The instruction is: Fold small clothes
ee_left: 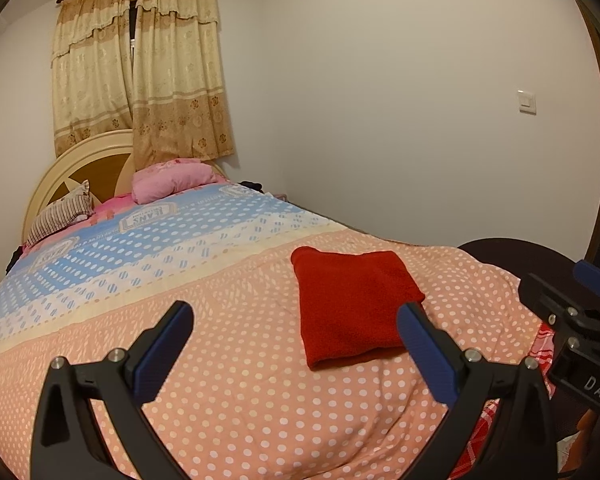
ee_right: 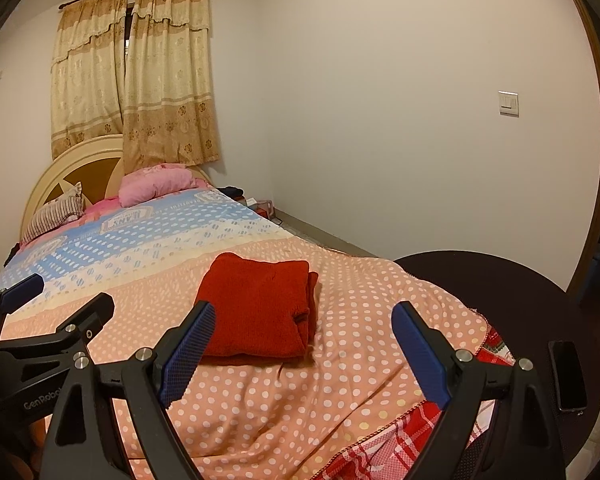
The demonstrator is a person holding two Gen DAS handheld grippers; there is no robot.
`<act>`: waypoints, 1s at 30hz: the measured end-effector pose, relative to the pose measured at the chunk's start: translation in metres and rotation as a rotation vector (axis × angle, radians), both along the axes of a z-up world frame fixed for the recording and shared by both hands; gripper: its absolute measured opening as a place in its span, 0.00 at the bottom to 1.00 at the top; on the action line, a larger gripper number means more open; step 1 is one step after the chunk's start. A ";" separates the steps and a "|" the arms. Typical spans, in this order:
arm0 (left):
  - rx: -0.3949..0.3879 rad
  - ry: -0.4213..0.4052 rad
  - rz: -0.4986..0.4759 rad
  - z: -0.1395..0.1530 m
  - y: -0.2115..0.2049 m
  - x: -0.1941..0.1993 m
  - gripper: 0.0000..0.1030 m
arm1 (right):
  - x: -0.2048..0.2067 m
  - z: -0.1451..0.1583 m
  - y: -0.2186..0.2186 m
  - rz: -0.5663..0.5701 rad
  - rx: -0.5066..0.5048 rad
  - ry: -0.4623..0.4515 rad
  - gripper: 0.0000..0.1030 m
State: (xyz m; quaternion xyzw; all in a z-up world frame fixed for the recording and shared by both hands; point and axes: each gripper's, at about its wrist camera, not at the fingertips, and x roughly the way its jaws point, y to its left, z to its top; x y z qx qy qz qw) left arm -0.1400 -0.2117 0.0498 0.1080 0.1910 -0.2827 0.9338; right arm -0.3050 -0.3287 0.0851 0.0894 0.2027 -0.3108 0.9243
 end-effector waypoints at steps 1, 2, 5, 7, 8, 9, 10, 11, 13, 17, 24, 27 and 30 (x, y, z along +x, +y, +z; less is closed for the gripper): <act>0.000 0.002 0.001 -0.001 0.000 0.001 1.00 | 0.000 -0.001 0.000 0.000 0.000 0.001 0.88; 0.000 0.006 0.001 -0.001 0.000 0.001 1.00 | 0.000 -0.001 -0.001 0.001 0.000 0.002 0.88; -0.003 0.018 0.004 -0.002 0.000 0.003 1.00 | 0.001 -0.003 -0.001 0.003 -0.001 0.007 0.88; -0.007 0.020 0.004 -0.002 0.001 0.004 1.00 | 0.001 -0.002 -0.001 0.003 0.000 0.007 0.88; -0.007 0.019 0.004 -0.002 0.001 0.004 1.00 | 0.001 -0.003 -0.002 0.003 0.000 0.006 0.88; -0.005 0.019 0.004 -0.002 0.002 0.004 1.00 | 0.001 -0.003 -0.002 0.004 0.000 0.006 0.88; -0.004 0.018 0.004 -0.002 0.001 0.004 1.00 | 0.001 -0.003 -0.002 0.004 0.000 0.006 0.88; -0.002 0.017 0.004 -0.002 0.000 0.004 1.00 | 0.001 -0.003 -0.002 0.003 -0.001 0.007 0.88; -0.002 0.020 0.006 -0.002 0.000 0.004 1.00 | 0.001 -0.003 -0.002 0.003 0.000 0.007 0.88; -0.003 0.020 0.004 -0.002 -0.001 0.004 1.00 | 0.001 -0.003 -0.002 0.003 -0.002 0.008 0.88; -0.005 0.020 0.009 -0.002 -0.001 0.005 1.00 | 0.002 -0.005 -0.002 0.003 -0.004 0.010 0.88; -0.006 0.020 0.009 -0.002 -0.001 0.005 1.00 | 0.002 -0.005 -0.003 0.003 -0.005 0.011 0.88; -0.006 0.020 0.007 -0.002 -0.001 0.005 1.00 | 0.002 -0.005 -0.002 0.004 -0.003 0.011 0.88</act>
